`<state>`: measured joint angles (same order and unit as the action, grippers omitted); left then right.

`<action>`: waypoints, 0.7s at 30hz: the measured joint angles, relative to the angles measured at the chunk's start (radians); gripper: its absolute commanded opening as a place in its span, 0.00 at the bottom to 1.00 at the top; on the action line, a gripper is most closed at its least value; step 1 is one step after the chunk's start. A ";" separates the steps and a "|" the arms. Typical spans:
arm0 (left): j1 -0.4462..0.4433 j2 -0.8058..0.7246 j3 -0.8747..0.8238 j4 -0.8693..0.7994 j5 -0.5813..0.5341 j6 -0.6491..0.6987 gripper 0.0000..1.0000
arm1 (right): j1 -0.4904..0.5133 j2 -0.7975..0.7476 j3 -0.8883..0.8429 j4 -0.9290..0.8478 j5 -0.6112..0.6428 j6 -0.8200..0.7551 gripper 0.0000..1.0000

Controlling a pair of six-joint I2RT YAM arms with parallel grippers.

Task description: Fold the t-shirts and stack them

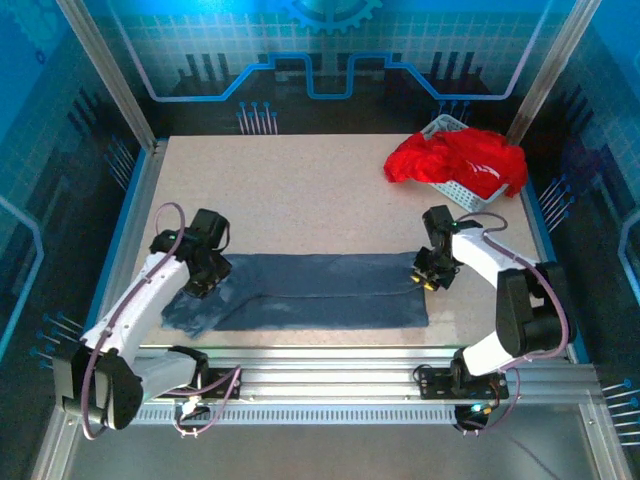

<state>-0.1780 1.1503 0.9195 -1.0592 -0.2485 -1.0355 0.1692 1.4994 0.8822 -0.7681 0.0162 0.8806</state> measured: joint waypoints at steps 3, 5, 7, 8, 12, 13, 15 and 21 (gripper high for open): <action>0.134 0.016 0.012 0.011 0.038 0.041 0.42 | 0.001 -0.082 0.029 -0.029 0.018 -0.015 0.31; 0.219 0.063 0.032 0.033 0.074 0.073 0.38 | 0.010 -0.122 0.048 -0.035 0.029 -0.029 0.28; 0.272 0.150 0.058 0.072 0.124 0.108 0.34 | 0.032 -0.131 0.062 -0.014 0.023 -0.047 0.21; 0.284 0.194 0.072 0.087 0.144 0.122 0.32 | 0.043 -0.126 0.062 0.000 0.017 -0.047 0.20; 0.303 0.377 0.113 0.174 0.209 0.152 0.29 | 0.105 -0.027 0.066 0.068 -0.028 -0.043 0.16; 0.306 0.409 0.120 0.192 0.220 0.153 0.29 | 0.118 0.012 0.073 0.079 -0.038 -0.039 0.15; 0.307 0.460 0.139 0.208 0.230 0.154 0.29 | 0.137 0.091 0.096 0.089 -0.053 -0.023 0.15; 0.307 0.608 0.173 0.260 0.264 0.175 0.32 | 0.100 0.285 0.192 0.032 -0.056 0.015 0.17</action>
<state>0.1291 1.7588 1.0924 -0.7994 0.0158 -0.8608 0.2695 1.7840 1.0740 -0.7357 -0.0399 0.8955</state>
